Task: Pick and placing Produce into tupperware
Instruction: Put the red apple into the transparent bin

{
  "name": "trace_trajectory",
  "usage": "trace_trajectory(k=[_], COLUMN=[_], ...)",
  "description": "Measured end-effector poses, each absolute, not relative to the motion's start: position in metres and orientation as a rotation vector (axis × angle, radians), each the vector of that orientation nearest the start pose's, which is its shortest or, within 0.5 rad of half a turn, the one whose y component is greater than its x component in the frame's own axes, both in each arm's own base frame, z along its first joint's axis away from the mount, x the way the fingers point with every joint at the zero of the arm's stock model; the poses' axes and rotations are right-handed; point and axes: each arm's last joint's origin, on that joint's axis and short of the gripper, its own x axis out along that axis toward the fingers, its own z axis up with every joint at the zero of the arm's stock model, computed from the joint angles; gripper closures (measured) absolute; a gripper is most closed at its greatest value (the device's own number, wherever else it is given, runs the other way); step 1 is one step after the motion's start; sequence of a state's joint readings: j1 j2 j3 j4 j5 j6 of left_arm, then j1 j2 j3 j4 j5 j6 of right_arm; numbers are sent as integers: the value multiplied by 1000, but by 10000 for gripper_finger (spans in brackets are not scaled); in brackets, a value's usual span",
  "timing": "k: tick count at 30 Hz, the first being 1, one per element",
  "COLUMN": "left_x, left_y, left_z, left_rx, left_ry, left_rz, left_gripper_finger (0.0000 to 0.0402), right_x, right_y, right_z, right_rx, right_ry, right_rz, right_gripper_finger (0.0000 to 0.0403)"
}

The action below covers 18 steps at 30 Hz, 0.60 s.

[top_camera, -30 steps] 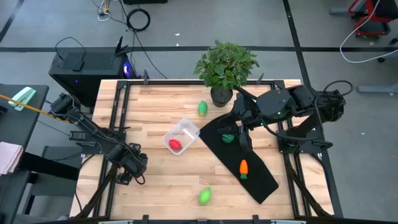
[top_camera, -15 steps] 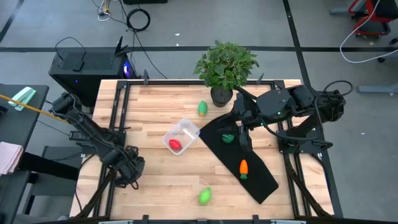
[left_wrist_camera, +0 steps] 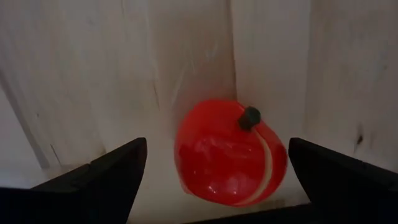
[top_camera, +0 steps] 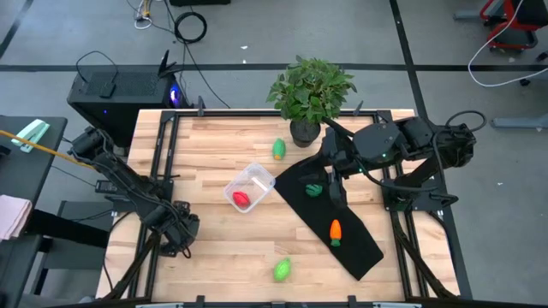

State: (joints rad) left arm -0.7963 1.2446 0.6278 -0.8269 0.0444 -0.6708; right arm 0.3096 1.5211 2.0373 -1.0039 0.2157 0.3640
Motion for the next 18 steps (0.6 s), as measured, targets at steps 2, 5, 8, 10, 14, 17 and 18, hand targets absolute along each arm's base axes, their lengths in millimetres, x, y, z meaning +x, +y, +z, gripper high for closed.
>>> trace_trajectory(k=[2,5,8,10,14,17,18], left_x=[126,124,125,125,125,125,125], left_y=[-130,-129,-130,-130,-130,-130,-130], left_z=[163,158,154,151,151,151,151], left_rx=[10,8,-15,-22,-32,-34,-34], left_ry=[1505,1509,1485,1481,1479,1480,1479], left_rz=[-190,-192,-215,-216,-210,-208,-208], left_gripper_finger=[2,2,2,2,2,2,2], right_x=[264,264,264,264,264,264,265], right_y=[78,78,78,77,77,77,76], right_z=[495,495,495,495,495,495,495], right_rx=[230,230,228,227,229,229,230], right_ry=[481,481,478,476,476,475,475], right_rz=[5,5,-6,-12,-14,-16,-19], right_gripper_finger=[243,243,243,243,243,243,243])
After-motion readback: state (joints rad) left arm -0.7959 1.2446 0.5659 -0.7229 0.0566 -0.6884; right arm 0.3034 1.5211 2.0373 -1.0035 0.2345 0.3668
